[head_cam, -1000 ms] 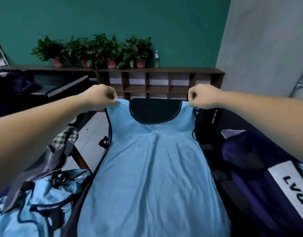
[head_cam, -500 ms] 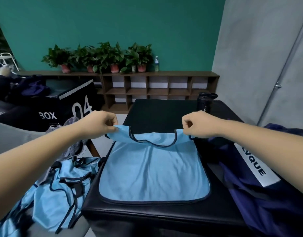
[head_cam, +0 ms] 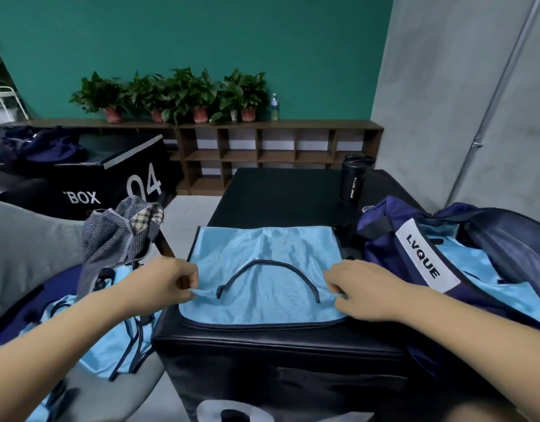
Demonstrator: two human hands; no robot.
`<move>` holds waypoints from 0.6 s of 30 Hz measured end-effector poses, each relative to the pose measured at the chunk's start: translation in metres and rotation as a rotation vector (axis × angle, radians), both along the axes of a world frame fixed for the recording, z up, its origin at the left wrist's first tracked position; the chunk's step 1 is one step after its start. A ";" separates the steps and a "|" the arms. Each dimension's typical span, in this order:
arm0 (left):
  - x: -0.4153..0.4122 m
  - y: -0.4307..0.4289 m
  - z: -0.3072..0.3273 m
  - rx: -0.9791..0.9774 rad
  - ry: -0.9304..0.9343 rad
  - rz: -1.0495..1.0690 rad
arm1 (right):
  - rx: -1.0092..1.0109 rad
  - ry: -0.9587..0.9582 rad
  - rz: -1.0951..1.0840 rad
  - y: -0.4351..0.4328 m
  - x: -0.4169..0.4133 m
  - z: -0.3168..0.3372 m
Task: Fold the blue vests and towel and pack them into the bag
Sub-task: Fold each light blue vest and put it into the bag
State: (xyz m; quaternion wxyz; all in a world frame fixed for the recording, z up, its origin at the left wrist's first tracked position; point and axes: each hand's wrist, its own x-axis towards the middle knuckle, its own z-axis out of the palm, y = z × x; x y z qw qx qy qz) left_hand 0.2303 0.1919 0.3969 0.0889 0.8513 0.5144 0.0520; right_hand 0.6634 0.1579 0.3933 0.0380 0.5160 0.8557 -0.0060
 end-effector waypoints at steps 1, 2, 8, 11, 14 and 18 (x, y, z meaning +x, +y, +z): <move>0.000 -0.002 -0.005 -0.003 0.005 -0.004 | -0.004 0.007 0.003 -0.003 0.001 -0.005; -0.001 -0.004 -0.010 -0.007 0.005 -0.009 | -0.008 0.013 0.007 -0.005 0.002 -0.009; -0.001 -0.012 -0.038 -0.036 -0.040 -0.022 | 0.022 0.028 0.047 -0.015 0.009 -0.034; 0.000 -0.017 -0.046 -0.053 -0.078 -0.029 | 0.005 0.073 0.048 -0.018 0.012 -0.041; 0.001 -0.019 -0.044 -0.091 -0.124 -0.020 | -0.007 0.133 0.030 -0.019 0.015 -0.037; 0.002 -0.016 -0.035 -0.140 -0.160 0.050 | 0.025 0.173 0.031 -0.009 0.023 -0.029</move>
